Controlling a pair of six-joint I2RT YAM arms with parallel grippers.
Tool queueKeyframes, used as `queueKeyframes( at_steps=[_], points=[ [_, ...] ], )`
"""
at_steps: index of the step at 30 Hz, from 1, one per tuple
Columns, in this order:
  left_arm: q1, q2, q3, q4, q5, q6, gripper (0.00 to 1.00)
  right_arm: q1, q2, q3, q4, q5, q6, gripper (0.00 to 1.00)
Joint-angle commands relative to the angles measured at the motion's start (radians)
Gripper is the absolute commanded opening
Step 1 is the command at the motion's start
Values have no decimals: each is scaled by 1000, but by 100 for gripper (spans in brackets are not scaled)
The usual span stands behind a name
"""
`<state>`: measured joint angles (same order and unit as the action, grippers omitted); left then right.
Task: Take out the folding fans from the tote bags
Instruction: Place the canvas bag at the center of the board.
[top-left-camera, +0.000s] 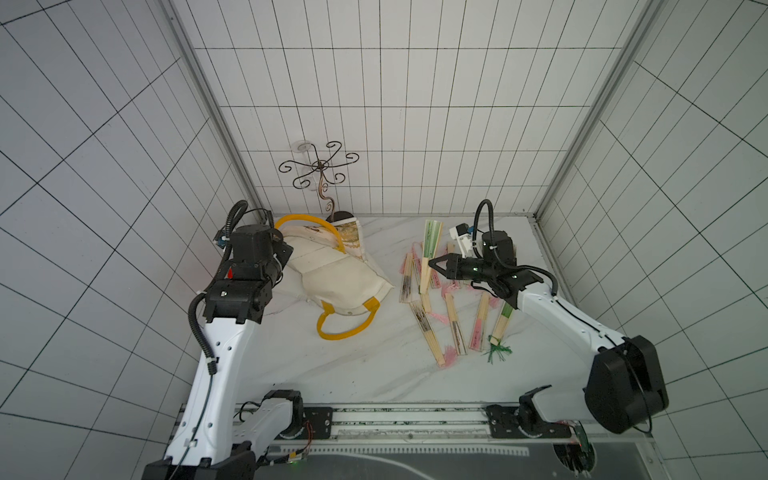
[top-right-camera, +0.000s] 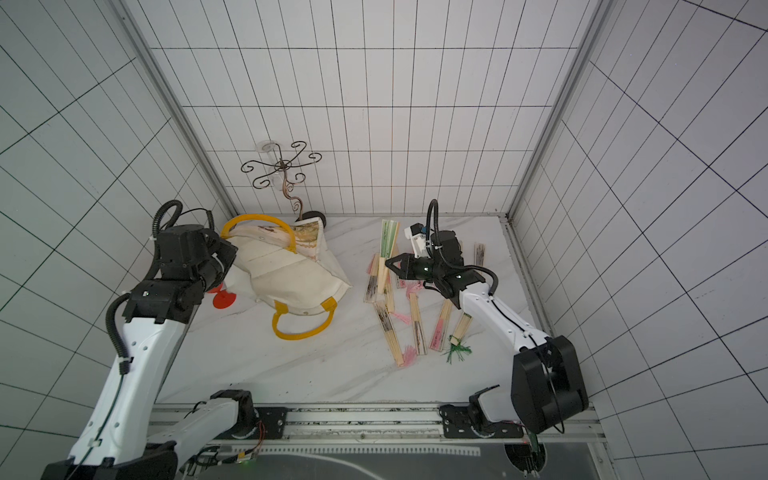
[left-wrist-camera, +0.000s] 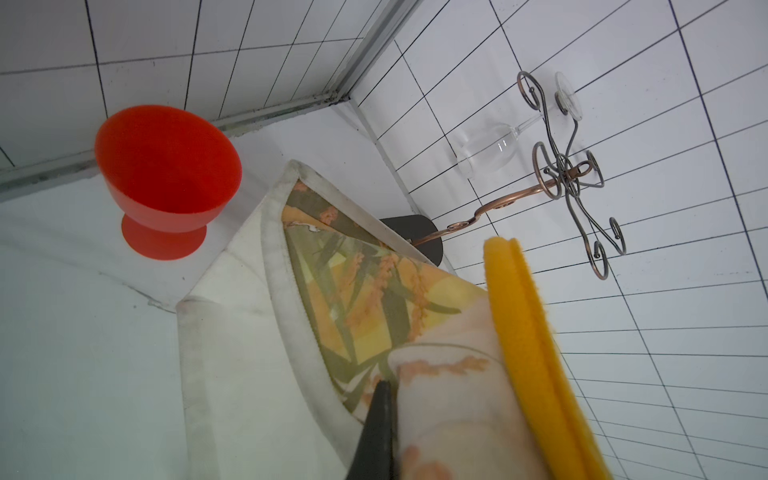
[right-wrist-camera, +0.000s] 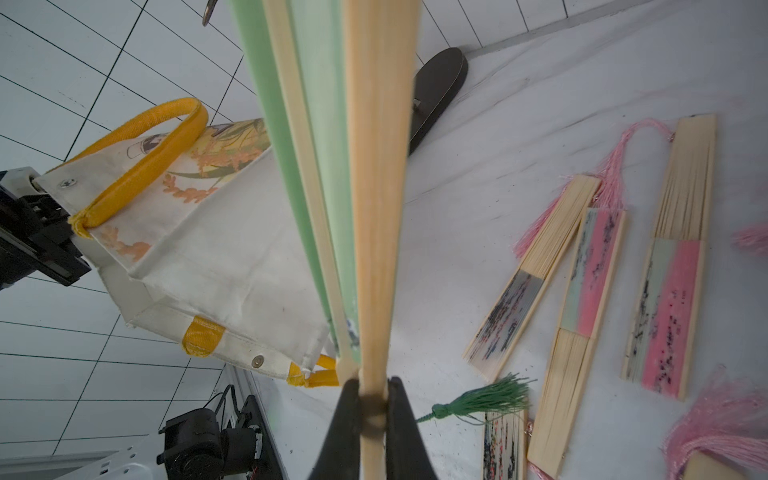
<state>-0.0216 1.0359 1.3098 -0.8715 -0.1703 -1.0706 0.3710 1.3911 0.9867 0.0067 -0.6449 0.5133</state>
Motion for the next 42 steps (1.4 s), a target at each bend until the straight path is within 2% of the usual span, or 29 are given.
queueKeyframes(
  at_steps=[1,7,14,20,25,31,36,40,42],
  points=[
    [15,-4,30,1,83,-234,0,-9,11,-43,1,-55,8,0],
    [30,-27,-75,85,267,-444,0,-12,22,-33,-36,-77,-5,0],
    [60,-71,-176,114,300,-574,0,-14,35,-42,-75,-123,-26,0],
    [86,-83,-326,193,360,-664,0,-14,45,-59,-76,-147,-22,0],
    [119,-49,-399,258,416,-679,0,-11,58,-53,-94,-145,-24,0],
    [174,-22,-425,315,371,-619,0,1,82,-50,-100,-142,-21,0],
    [205,6,-472,398,342,-569,25,13,107,-48,-94,-134,-6,0],
    [229,41,-466,426,338,-516,36,17,117,-49,-83,-128,9,0],
    [237,48,-448,427,339,-483,48,18,122,-52,-77,-127,16,0]
  ],
)
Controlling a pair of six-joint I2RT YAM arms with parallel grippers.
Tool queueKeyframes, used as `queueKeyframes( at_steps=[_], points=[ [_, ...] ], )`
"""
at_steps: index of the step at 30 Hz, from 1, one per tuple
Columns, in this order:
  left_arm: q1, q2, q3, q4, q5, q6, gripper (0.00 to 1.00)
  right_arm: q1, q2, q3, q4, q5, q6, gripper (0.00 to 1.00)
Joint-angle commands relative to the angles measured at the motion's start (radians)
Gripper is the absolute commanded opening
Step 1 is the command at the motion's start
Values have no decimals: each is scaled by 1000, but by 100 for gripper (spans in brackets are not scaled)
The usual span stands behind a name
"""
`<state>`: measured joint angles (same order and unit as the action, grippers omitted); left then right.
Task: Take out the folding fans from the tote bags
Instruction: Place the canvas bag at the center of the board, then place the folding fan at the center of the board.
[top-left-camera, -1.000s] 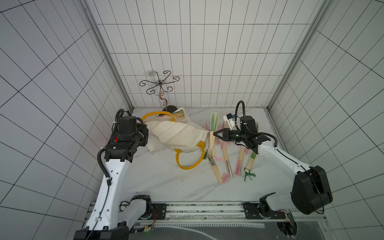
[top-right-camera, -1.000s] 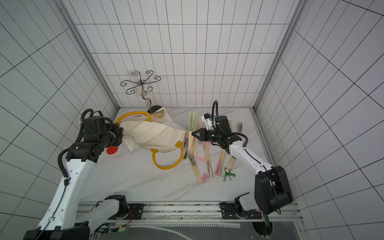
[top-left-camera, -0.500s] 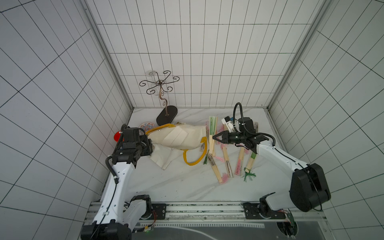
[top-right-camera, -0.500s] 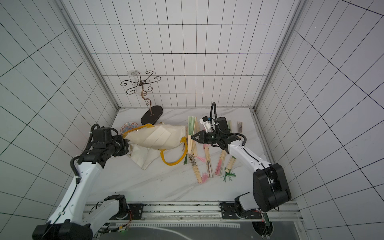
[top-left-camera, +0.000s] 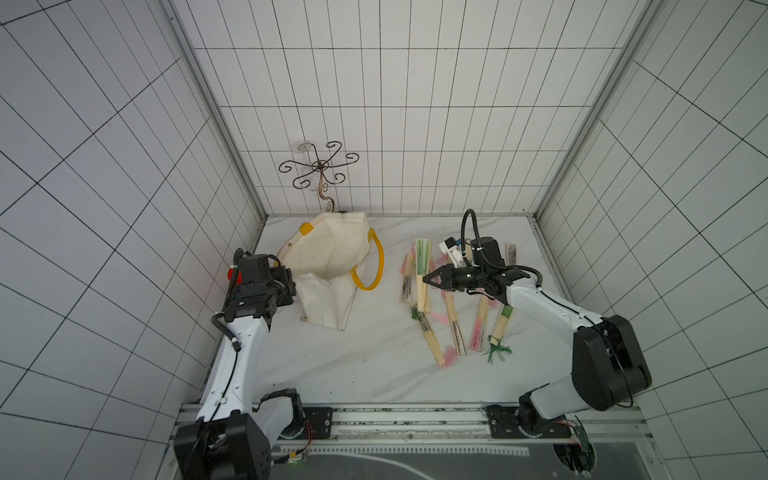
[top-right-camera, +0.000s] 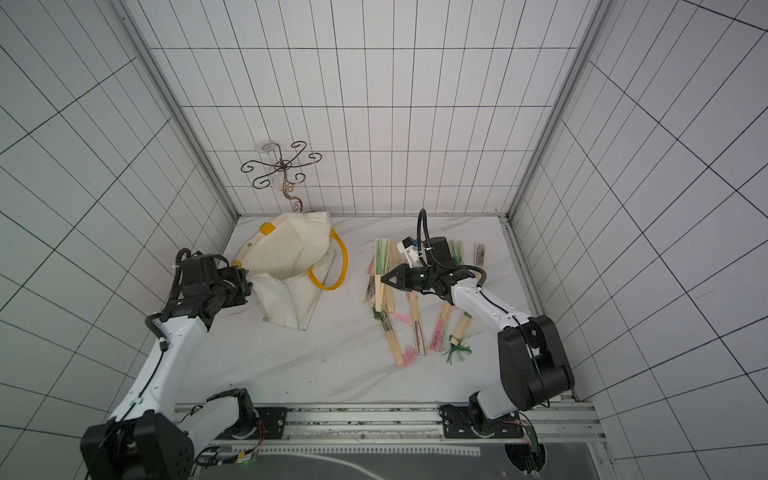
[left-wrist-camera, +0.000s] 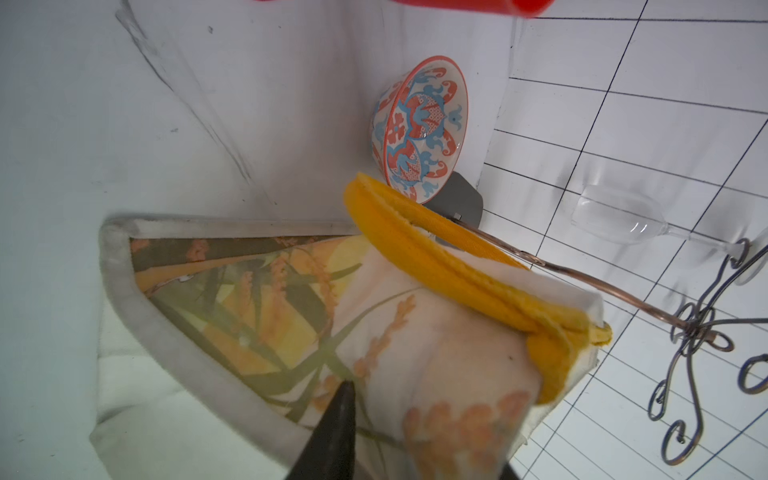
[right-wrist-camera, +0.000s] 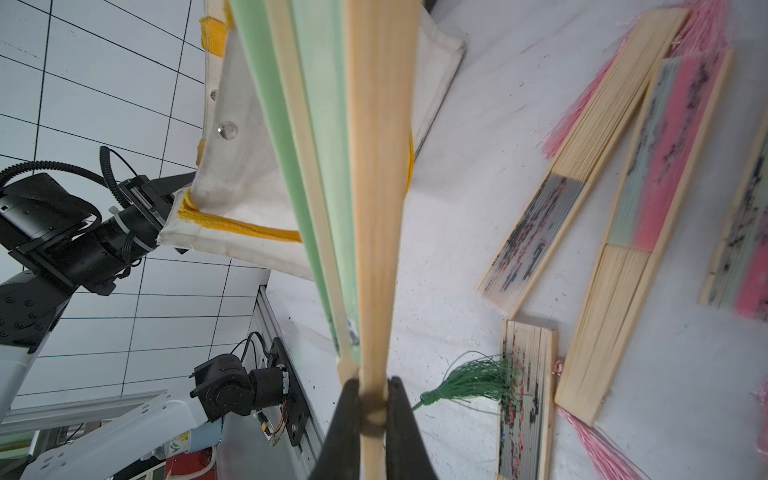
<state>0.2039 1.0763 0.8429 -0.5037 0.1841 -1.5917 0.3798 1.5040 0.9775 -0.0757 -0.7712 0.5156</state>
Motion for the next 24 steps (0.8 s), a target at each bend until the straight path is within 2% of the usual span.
queueKeyframes(
  at_steps=[1,3,7,11,17,24],
  points=[
    [11,7,27,60,-17,53,54,9,11,-45,7,0,16,0],
    [12,-2,42,60,-24,80,65,15,19,-48,9,6,17,0],
    [13,-30,62,55,-31,123,77,37,38,-48,9,24,24,0],
    [14,-69,116,4,-66,200,80,89,63,-45,20,32,45,0],
    [8,-101,277,-96,-145,392,81,161,101,-72,95,-11,106,0],
    [-54,-111,423,-121,-226,575,82,239,179,-112,170,-34,146,0]
  ],
)
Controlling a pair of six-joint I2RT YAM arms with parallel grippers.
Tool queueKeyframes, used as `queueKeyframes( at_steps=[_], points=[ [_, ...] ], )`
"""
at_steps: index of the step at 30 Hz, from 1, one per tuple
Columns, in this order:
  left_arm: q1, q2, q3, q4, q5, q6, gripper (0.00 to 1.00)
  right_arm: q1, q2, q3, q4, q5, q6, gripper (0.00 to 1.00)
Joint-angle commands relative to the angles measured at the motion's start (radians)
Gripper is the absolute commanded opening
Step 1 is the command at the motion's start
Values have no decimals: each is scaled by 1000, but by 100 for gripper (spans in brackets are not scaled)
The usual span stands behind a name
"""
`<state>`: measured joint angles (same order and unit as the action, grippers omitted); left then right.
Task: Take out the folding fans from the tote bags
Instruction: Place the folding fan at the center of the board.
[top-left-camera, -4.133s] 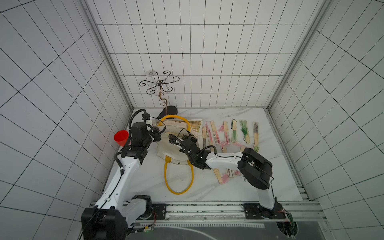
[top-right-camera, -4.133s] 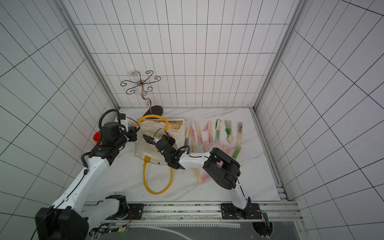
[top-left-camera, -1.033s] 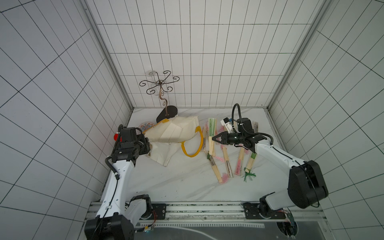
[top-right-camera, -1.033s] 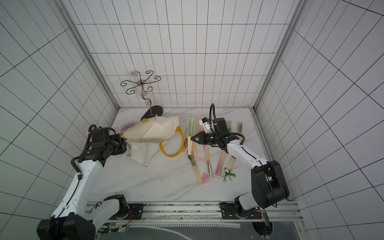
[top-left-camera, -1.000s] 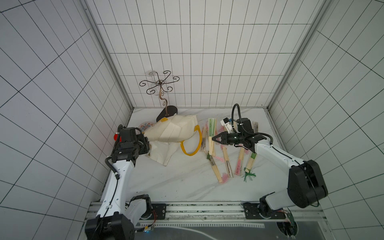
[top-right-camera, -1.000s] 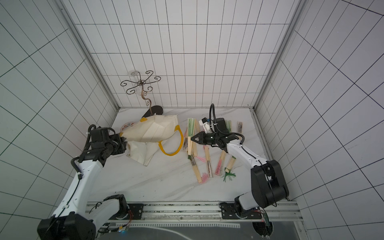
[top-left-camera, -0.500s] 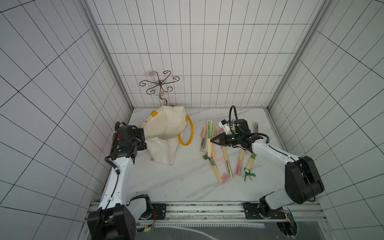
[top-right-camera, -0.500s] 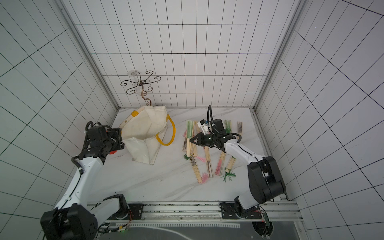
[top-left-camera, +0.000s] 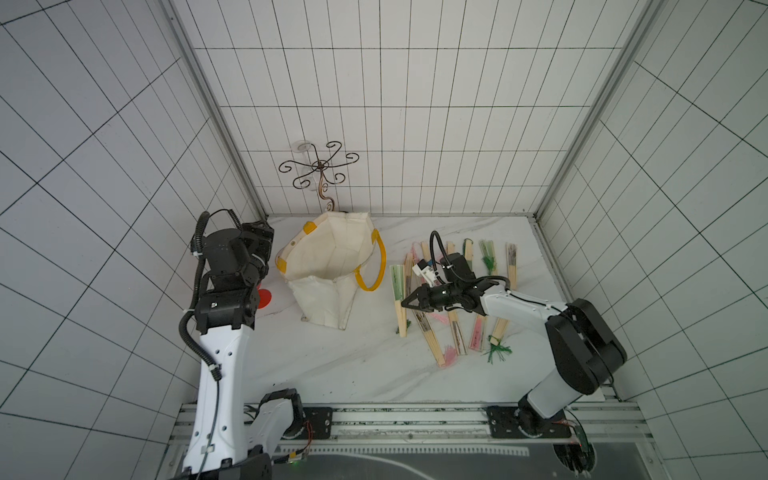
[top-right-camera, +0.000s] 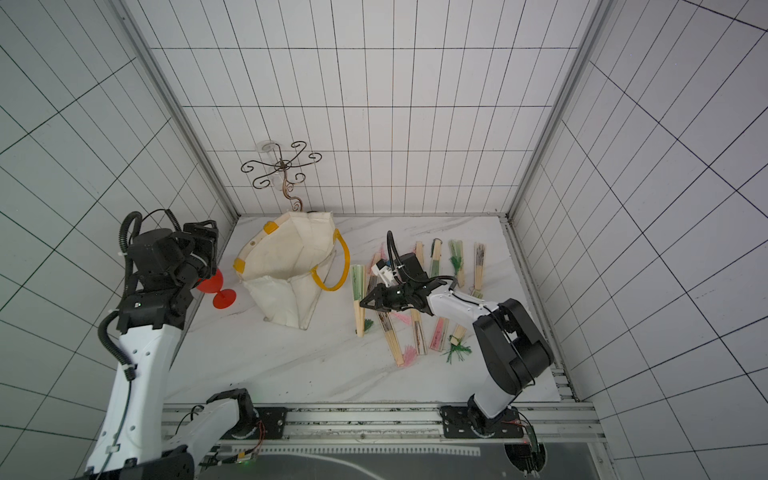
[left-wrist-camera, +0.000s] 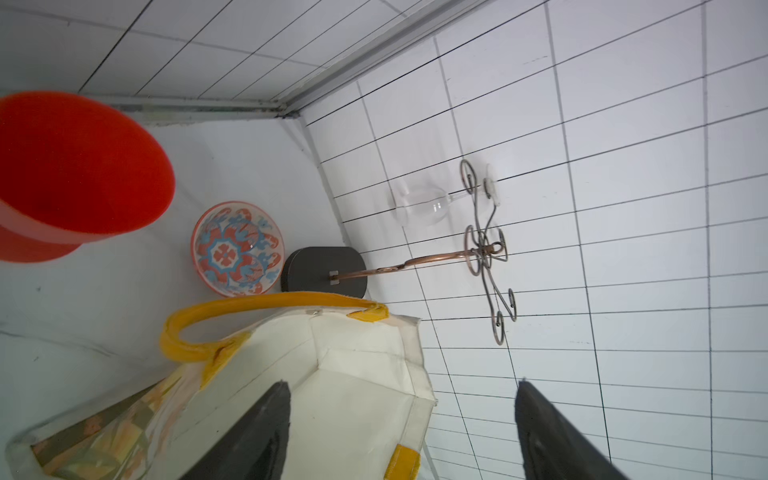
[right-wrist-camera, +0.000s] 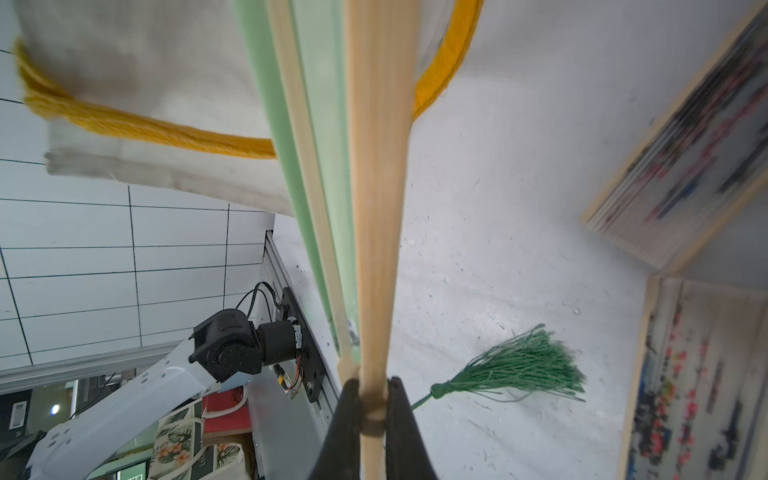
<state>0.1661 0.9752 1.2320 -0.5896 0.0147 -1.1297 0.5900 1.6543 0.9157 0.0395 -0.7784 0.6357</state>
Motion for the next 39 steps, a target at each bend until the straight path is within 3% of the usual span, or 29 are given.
queueKeyframes(
  at_steps=[1,8,17,28,39],
  points=[
    [-21,-13,40,-31,-56,127,82,38,43,-48,57,-29,24,0],
    [-27,-32,49,17,-17,208,81,64,141,-60,115,-47,38,0],
    [-29,-32,24,49,-11,218,80,64,219,-27,32,68,-20,0],
    [-28,-28,7,68,-8,222,80,68,166,-6,-33,126,-47,29],
    [-28,-34,-9,82,-15,228,80,130,154,15,-132,251,-87,38]
  ],
)
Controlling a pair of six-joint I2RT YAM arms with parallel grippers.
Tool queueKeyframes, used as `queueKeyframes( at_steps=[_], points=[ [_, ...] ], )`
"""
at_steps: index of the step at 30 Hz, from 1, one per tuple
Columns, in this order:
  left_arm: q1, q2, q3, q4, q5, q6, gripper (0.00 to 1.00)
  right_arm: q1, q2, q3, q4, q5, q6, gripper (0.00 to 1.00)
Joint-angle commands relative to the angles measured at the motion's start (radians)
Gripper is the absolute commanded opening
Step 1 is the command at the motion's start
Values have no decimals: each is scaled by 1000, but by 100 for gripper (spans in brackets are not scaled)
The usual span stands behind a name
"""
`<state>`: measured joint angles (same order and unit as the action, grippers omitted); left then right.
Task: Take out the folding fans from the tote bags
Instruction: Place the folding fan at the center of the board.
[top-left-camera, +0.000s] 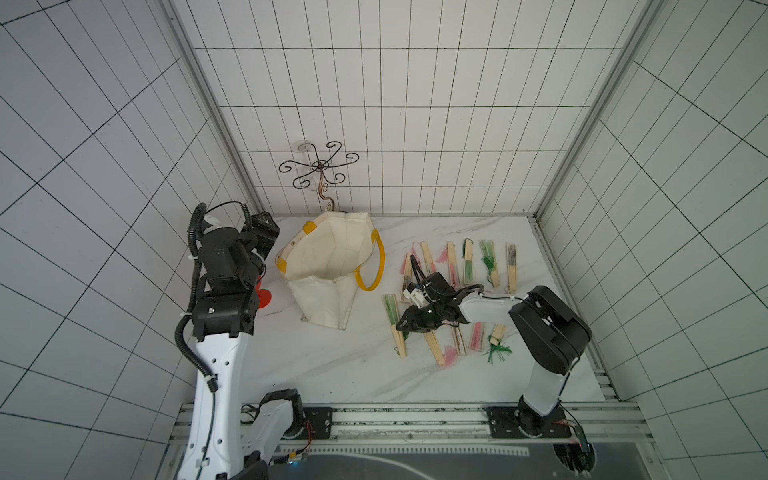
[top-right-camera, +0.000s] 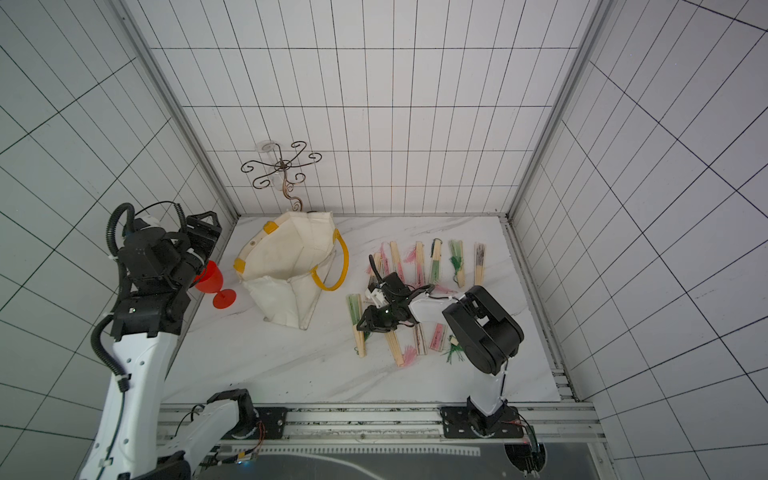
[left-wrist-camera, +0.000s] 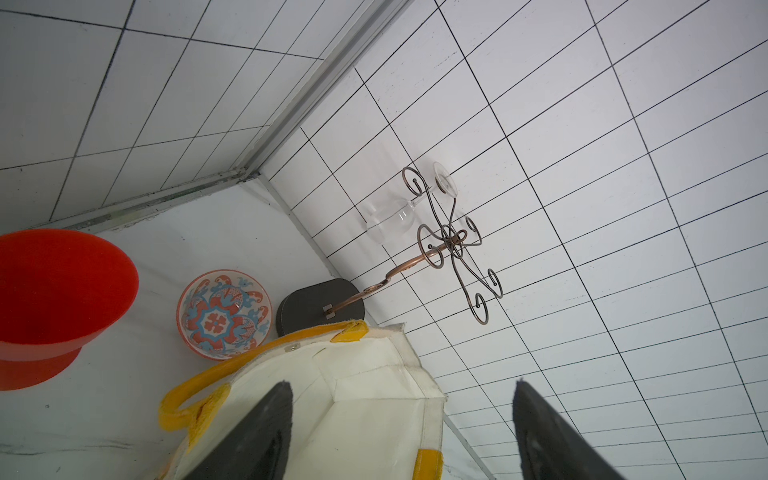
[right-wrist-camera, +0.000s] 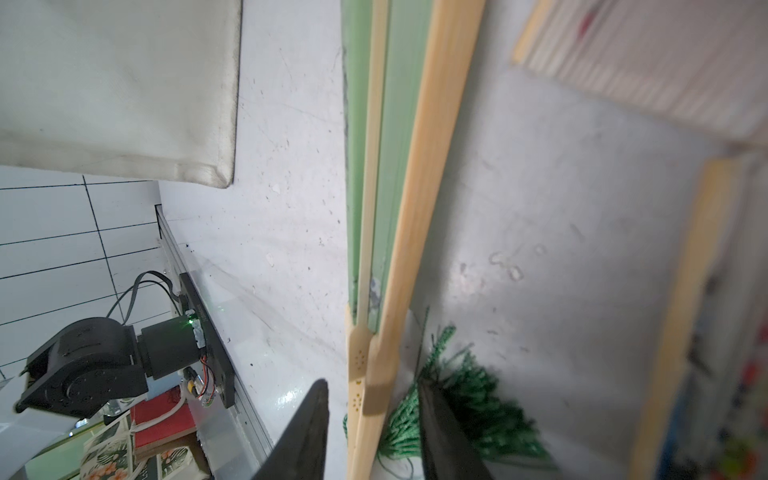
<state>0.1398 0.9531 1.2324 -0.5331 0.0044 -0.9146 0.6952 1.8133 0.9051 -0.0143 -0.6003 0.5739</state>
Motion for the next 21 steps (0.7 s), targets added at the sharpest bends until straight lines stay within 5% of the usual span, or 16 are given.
queueKeyframes(
  at_steps=[1,14,21],
  points=[
    [-2,-12,-11,27,-4,14,80,33,-2,29,-89,86,-29,37],
    [-2,-13,-37,54,-4,2,80,178,71,146,-326,425,-73,38],
    [-2,-8,-45,64,-7,-4,80,226,130,192,-368,499,-57,39]
  ],
)
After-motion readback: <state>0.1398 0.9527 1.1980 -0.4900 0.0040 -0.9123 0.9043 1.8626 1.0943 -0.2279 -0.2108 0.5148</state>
